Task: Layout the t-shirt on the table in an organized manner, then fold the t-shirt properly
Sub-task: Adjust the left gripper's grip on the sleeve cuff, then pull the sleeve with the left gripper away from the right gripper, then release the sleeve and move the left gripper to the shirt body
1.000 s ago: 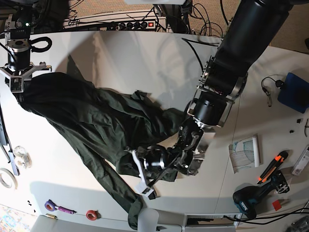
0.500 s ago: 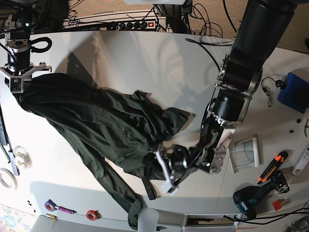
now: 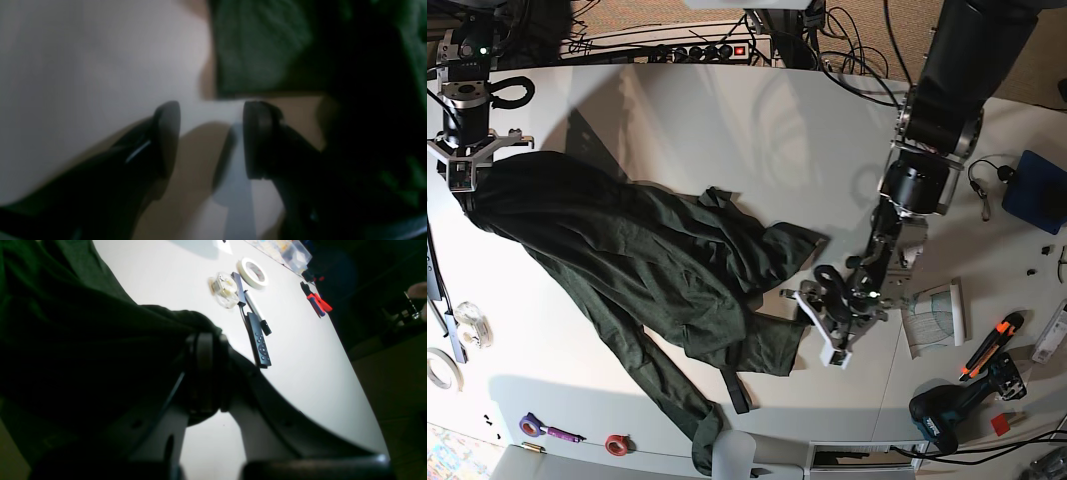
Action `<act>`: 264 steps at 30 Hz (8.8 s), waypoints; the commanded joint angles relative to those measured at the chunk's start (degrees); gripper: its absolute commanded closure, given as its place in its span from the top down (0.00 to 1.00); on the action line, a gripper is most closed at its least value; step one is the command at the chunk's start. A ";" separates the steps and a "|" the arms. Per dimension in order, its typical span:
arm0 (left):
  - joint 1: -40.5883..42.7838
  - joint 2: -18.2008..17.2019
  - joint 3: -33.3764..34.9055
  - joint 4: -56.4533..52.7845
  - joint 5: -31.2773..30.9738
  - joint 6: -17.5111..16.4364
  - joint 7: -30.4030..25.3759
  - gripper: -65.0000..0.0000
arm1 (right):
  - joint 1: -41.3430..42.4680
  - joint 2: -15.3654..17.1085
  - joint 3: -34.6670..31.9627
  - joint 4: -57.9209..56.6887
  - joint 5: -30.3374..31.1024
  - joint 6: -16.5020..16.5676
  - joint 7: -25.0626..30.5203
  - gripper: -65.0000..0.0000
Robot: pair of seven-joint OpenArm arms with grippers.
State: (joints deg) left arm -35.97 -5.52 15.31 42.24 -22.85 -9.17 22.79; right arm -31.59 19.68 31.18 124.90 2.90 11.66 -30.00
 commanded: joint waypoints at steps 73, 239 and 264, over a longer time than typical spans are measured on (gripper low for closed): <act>-4.20 10.10 -0.07 -18.99 13.31 5.79 -29.59 0.11 | 0.04 0.81 0.66 0.98 -0.33 -0.74 1.99 0.00; 20.79 -6.08 -6.69 33.00 -7.61 -10.82 17.73 0.42 | -4.59 13.97 0.66 -11.39 -0.31 13.84 3.45 0.00; 15.34 -6.84 -6.69 32.59 -14.47 -22.80 26.36 0.46 | -4.59 13.97 0.66 -11.39 -0.31 13.84 3.50 0.00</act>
State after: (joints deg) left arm -19.16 -12.45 8.80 73.95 -36.27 -31.57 49.82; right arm -36.18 32.40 31.18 112.71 2.68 26.24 -27.79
